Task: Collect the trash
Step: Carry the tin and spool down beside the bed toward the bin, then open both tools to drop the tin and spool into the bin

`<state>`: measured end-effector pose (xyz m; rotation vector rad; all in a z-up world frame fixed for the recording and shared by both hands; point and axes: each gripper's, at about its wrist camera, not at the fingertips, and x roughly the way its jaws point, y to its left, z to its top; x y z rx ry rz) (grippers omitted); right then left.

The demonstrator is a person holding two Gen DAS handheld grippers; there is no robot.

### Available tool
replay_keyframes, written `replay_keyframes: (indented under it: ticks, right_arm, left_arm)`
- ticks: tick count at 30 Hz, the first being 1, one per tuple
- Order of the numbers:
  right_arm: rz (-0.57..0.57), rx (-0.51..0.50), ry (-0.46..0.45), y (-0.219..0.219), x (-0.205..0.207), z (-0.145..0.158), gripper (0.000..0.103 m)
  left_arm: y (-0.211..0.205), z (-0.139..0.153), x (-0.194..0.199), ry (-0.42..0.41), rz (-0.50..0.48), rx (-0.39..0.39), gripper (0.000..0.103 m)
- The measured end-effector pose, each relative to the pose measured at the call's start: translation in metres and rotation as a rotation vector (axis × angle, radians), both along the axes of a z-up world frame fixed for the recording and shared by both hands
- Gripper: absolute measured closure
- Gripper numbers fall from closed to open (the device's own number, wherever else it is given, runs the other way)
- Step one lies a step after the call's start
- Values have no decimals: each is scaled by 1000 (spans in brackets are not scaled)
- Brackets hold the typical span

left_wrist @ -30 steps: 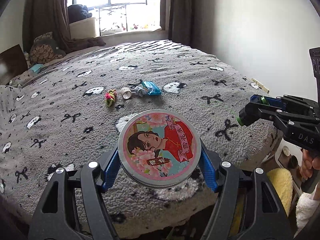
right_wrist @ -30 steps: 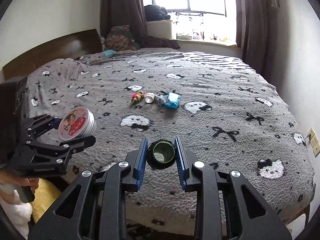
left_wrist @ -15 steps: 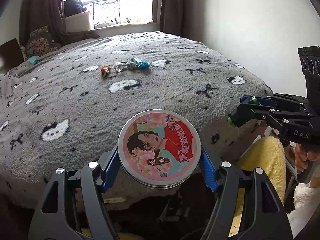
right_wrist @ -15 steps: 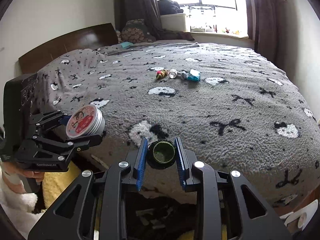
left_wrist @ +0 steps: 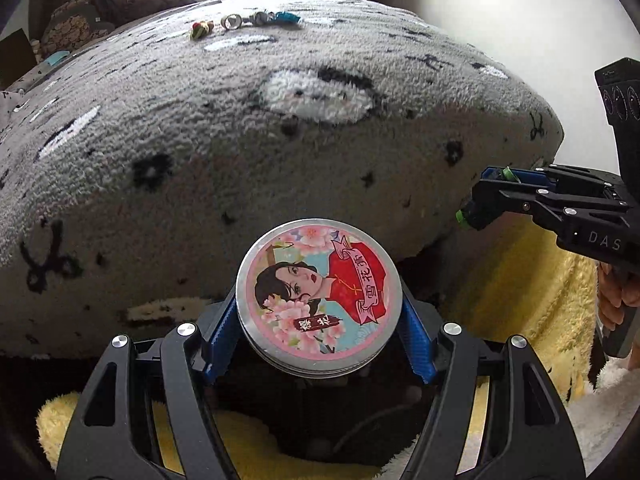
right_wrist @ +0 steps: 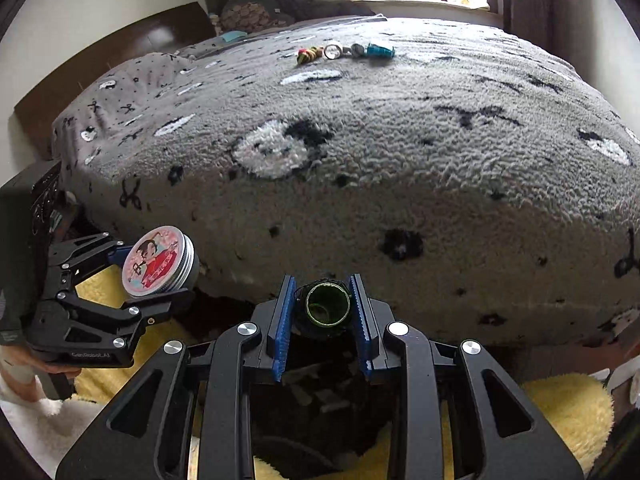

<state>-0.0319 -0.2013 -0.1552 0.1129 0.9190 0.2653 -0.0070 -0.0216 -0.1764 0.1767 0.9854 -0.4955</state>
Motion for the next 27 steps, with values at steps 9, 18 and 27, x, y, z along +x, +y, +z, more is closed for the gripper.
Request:
replay_keyframes:
  ticks: [9,18,27]
  right_arm:
    - [-21,40,135,-1,7,-52,75]
    - [-30,28,259,11,1,-95,75]
    - [-21,31,361,17,11,-122,75]
  left_arm:
    - [-5,-61,2,124,8,51,37]
    - [-12,-113,-10,284,-28,62,37]
    - [-4,-133,-5,360,-19,60,37]
